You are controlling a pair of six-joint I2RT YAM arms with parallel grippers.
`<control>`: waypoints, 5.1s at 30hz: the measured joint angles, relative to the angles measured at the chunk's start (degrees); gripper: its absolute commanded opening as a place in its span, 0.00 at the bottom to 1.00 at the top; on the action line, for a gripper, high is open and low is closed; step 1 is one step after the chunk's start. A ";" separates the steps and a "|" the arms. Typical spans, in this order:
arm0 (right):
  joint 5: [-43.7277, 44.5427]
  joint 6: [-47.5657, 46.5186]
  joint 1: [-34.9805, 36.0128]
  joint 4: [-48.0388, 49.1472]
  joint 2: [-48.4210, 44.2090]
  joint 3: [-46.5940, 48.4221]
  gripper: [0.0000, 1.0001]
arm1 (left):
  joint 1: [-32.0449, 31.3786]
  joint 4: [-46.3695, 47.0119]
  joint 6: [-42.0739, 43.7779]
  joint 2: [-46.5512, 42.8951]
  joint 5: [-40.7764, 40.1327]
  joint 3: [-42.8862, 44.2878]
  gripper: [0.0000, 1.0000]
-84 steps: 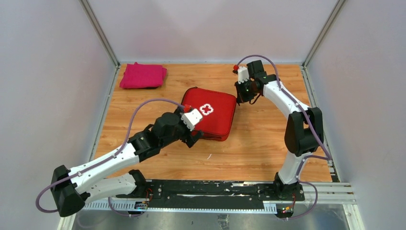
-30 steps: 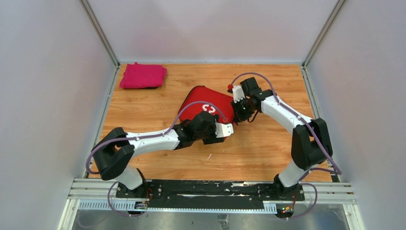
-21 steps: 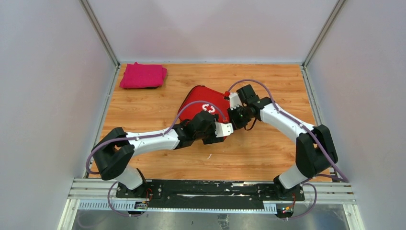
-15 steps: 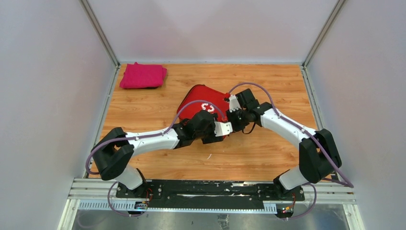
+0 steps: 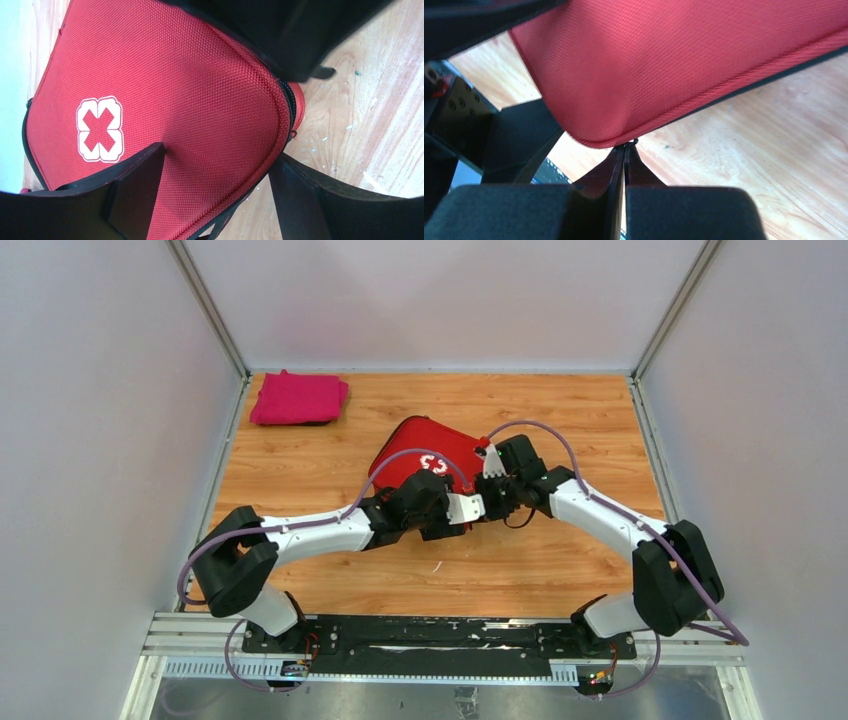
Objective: Organize the medicine kit
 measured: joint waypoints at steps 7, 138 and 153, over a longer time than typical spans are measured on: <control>-1.22 -5.55 4.76 -5.75 1.33 2.54 0.00 | 0.00 0.02 0.00 -0.02 0.20 0.02 0.80; 3.10 -26.88 -11.78 -15.02 29.66 37.24 0.00 | 6.62 -17.66 -16.15 6.82 -0.52 16.57 0.79; 4.98 -26.12 -11.04 -7.32 22.43 25.97 0.00 | 6.19 -16.04 -18.91 10.60 -11.21 17.94 0.68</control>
